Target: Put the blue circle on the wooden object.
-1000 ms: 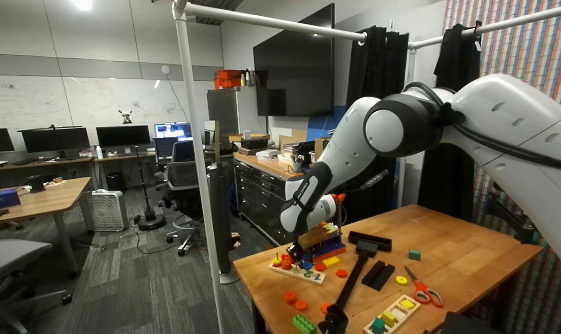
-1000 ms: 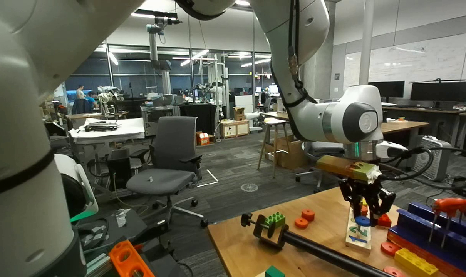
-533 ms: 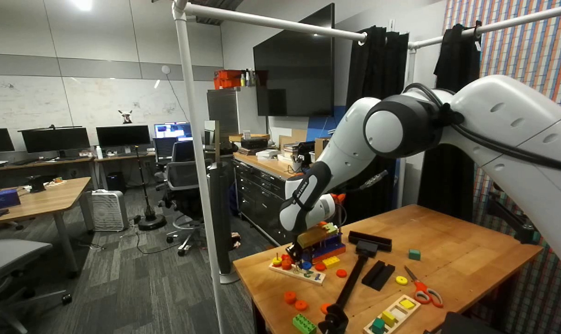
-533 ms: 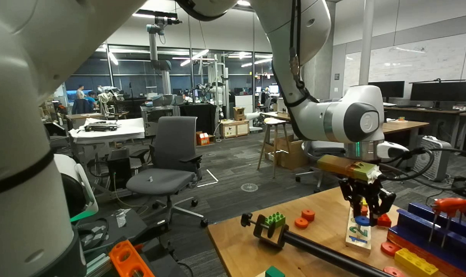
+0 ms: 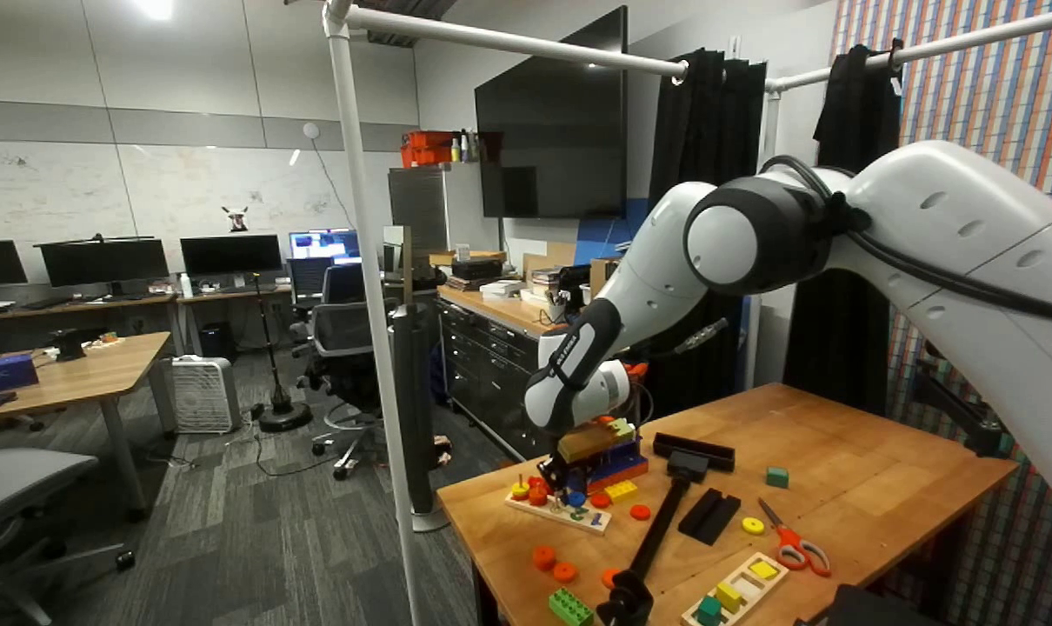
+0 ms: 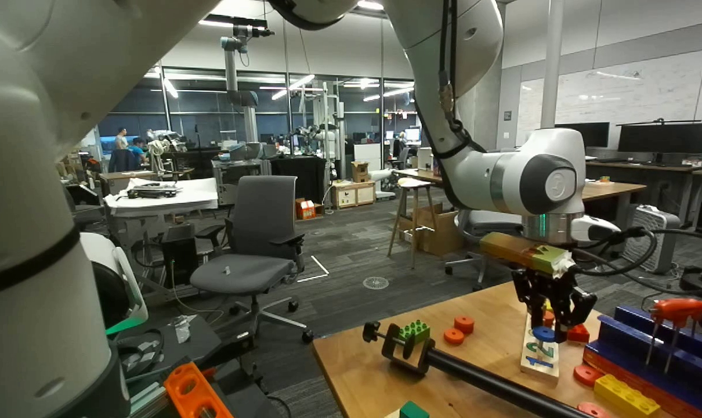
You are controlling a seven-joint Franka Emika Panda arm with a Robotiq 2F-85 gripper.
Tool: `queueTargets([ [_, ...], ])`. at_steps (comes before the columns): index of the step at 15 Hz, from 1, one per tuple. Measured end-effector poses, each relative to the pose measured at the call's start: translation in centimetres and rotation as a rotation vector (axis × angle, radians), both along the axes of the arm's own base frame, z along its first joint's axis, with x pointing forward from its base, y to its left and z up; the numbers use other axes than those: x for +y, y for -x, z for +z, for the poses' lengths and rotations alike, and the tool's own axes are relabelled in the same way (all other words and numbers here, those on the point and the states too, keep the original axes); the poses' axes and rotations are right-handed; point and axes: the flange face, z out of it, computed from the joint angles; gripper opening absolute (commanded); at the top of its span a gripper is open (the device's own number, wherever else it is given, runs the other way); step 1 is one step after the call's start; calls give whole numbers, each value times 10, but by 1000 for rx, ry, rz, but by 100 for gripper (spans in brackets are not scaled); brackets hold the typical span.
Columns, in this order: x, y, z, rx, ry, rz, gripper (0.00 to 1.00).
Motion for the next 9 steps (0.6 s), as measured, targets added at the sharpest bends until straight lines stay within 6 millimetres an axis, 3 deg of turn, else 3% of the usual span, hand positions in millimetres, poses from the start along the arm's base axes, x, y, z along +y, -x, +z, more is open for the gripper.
queueTargets([
  [9,-2,1,0,-13,-69,-21,18],
])
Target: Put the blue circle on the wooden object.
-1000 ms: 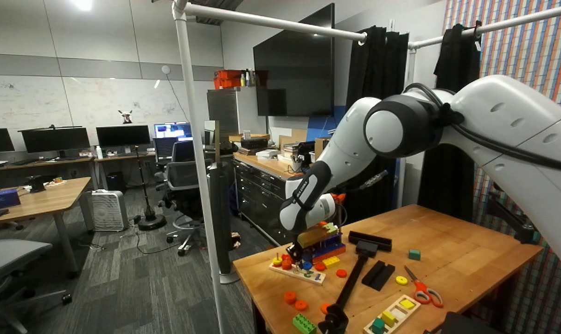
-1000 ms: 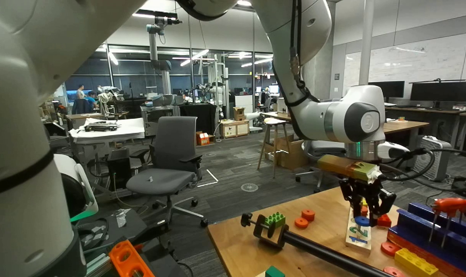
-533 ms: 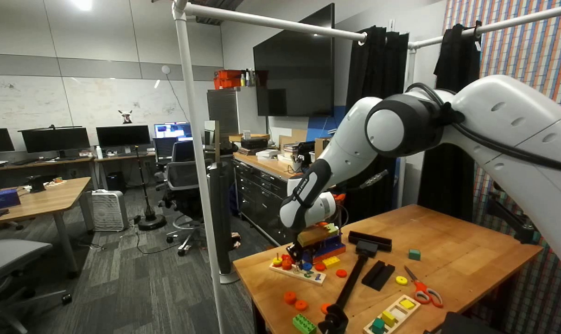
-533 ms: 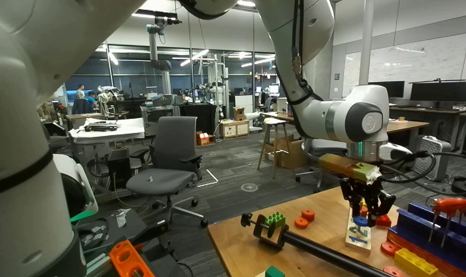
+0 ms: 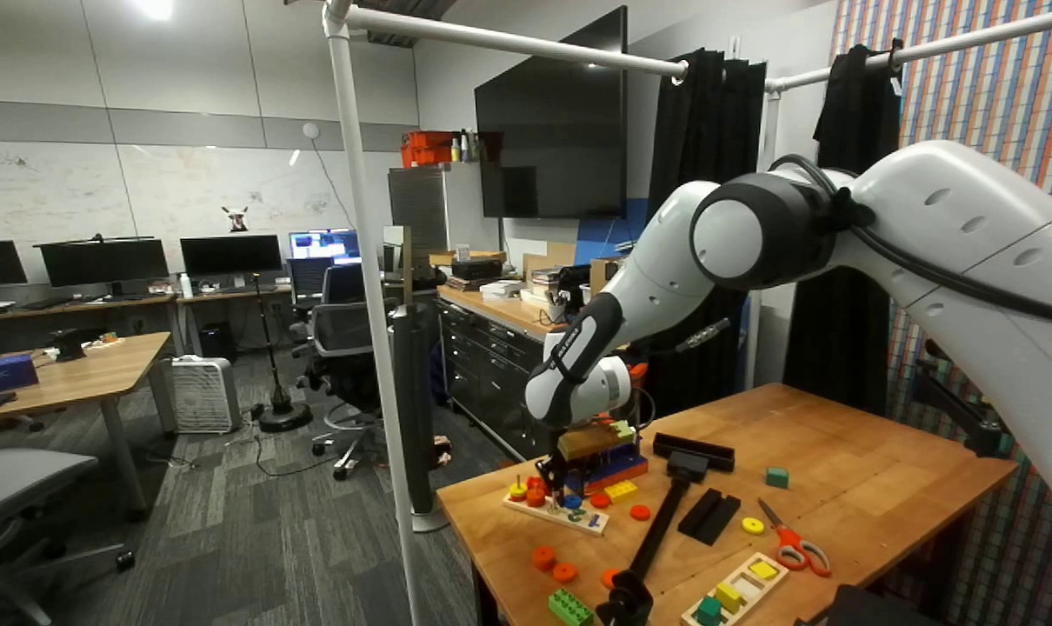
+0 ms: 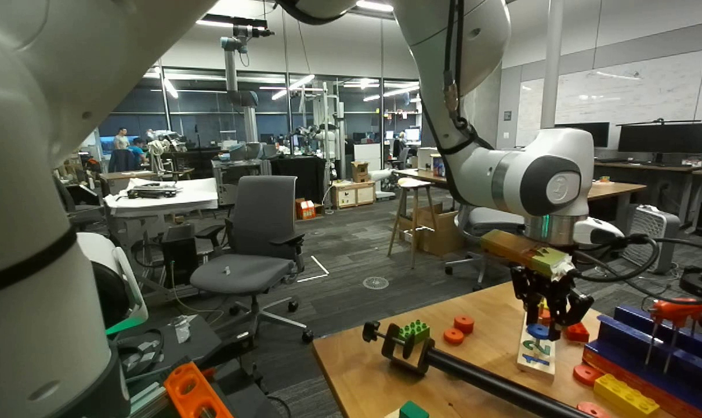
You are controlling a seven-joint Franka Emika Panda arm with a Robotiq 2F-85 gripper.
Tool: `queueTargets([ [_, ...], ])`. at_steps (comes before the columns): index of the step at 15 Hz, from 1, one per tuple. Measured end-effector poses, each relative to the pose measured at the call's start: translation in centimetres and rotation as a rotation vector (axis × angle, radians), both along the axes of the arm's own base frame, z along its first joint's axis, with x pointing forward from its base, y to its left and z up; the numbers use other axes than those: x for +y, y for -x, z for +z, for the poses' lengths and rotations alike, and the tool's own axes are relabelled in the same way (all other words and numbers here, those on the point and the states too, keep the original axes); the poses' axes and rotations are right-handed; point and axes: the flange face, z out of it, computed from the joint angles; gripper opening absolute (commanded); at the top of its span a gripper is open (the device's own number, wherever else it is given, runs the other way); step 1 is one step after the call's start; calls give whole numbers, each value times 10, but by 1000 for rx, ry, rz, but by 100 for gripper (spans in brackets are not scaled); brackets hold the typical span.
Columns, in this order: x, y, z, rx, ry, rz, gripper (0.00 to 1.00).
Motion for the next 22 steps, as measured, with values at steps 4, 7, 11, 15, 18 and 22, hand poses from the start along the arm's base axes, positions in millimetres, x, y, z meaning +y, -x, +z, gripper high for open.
queueTargets([
  [4,-1,0,0,0,-4,-1,18],
  [7,-1,1,-1,2,-5,-1,18],
  [11,2,15,-21,45,-14,-2,18],
  [15,3,17,-22,48,-14,-2,76],
  [18,3,20,-25,55,-16,-2,99],
  [22,12,21,-23,51,-6,13,100],
])
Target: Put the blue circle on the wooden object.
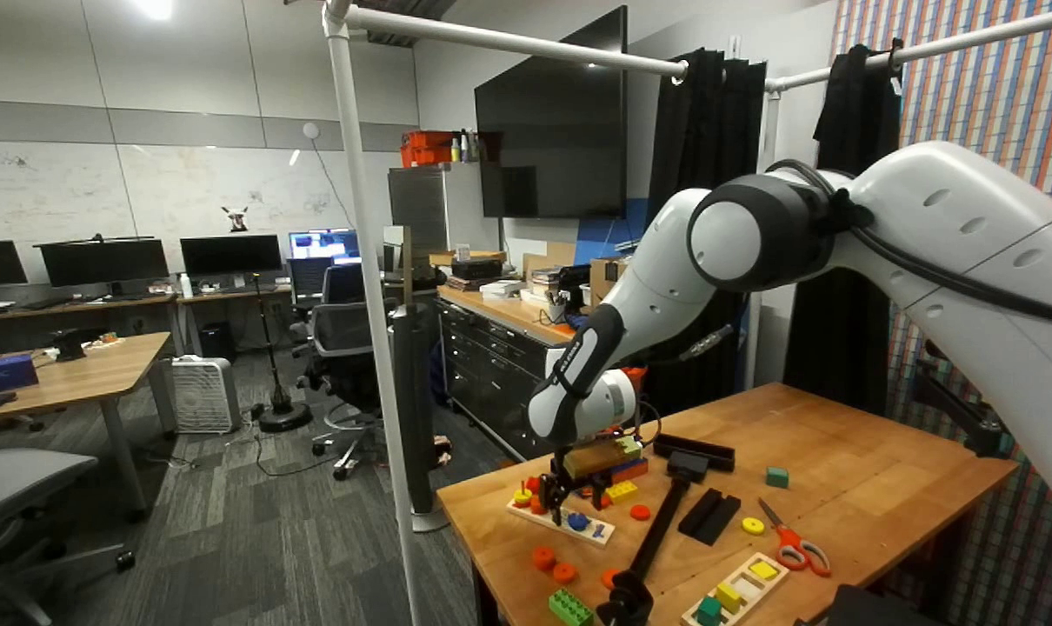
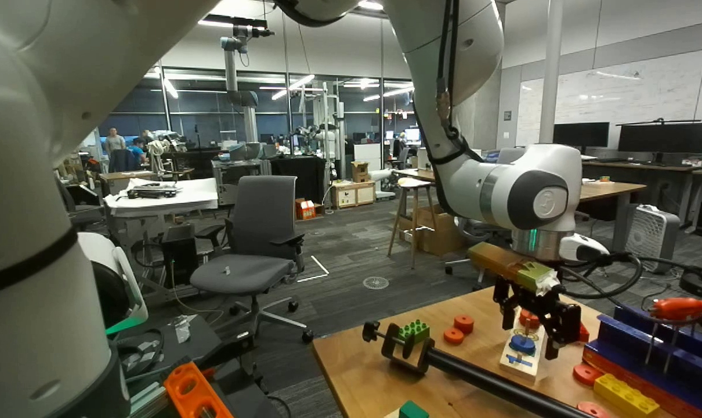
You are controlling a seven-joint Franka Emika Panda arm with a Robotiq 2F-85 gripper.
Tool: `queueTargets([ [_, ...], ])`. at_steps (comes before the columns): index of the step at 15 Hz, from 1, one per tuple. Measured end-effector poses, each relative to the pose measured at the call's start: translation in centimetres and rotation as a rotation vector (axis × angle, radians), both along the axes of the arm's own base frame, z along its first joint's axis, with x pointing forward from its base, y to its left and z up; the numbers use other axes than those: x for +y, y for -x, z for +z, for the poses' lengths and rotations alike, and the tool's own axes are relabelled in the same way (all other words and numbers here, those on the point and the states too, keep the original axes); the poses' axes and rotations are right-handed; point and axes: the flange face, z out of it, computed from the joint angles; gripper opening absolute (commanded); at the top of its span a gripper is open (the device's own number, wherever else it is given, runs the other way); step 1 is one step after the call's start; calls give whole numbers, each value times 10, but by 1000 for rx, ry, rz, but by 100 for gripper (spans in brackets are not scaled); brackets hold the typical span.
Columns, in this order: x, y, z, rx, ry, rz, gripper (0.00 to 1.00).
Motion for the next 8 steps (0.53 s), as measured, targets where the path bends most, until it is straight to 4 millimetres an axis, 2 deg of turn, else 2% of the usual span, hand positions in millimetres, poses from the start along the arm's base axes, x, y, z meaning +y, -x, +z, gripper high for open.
queueTargets([
  [3,14,-6,29,-40,43,27,100],
  [6,35,-9,84,-97,113,42,100],
  [8,50,-4,123,-134,159,36,100],
])
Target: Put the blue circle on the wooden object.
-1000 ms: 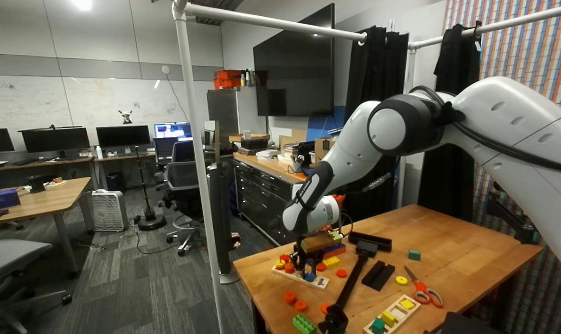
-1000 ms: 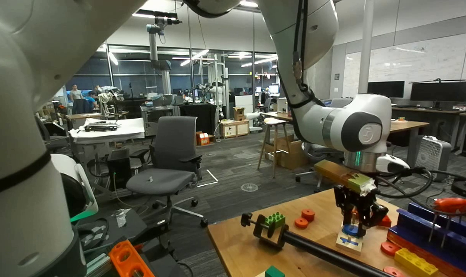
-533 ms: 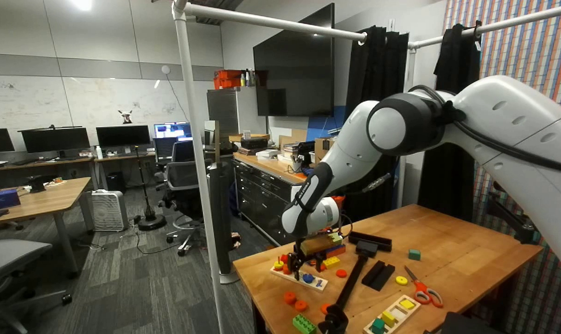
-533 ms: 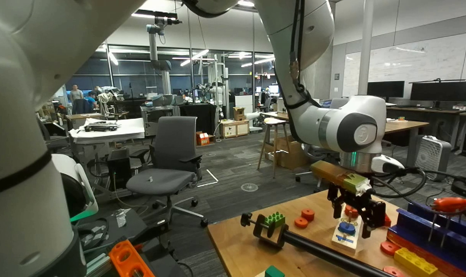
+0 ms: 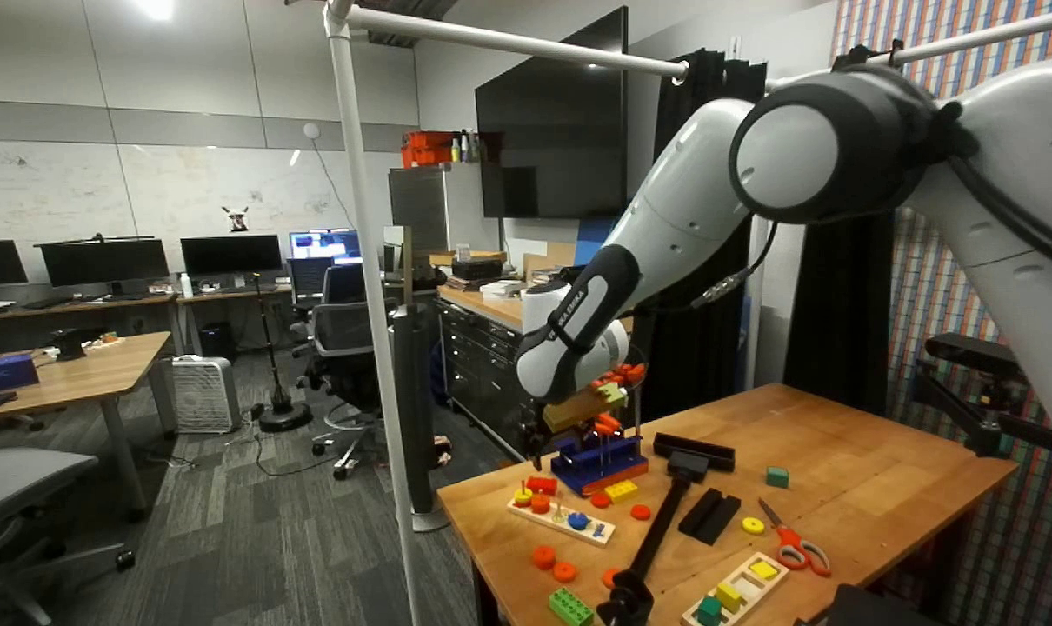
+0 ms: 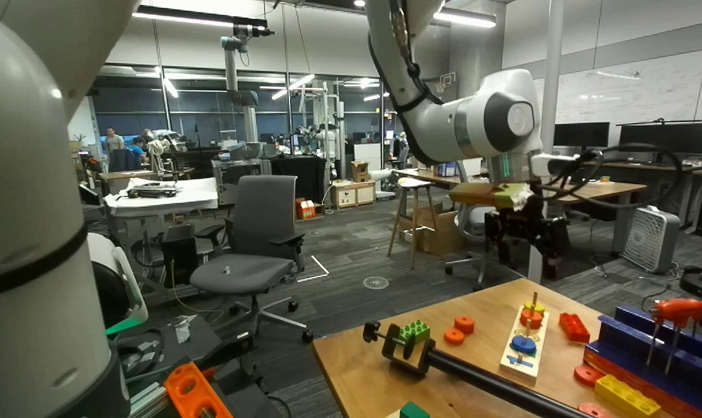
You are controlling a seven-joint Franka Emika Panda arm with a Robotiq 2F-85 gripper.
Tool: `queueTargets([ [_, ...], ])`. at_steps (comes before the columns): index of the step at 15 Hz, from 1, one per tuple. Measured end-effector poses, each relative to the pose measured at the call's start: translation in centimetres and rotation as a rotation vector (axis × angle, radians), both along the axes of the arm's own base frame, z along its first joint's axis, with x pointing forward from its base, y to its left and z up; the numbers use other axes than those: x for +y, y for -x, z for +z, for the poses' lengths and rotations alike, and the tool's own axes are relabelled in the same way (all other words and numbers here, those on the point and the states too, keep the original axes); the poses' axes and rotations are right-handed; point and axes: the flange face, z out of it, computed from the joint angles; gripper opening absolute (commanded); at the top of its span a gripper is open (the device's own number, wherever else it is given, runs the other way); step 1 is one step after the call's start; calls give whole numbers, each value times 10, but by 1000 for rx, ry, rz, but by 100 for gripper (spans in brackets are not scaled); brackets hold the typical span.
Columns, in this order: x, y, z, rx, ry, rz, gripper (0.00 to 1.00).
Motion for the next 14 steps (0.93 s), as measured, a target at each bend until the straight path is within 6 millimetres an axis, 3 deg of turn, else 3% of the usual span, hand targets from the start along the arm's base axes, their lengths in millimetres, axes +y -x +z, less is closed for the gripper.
queueTargets([
  [6,34,48,100,-75,88,-80,100],
  [14,69,153,202,-165,128,-190,100],
])
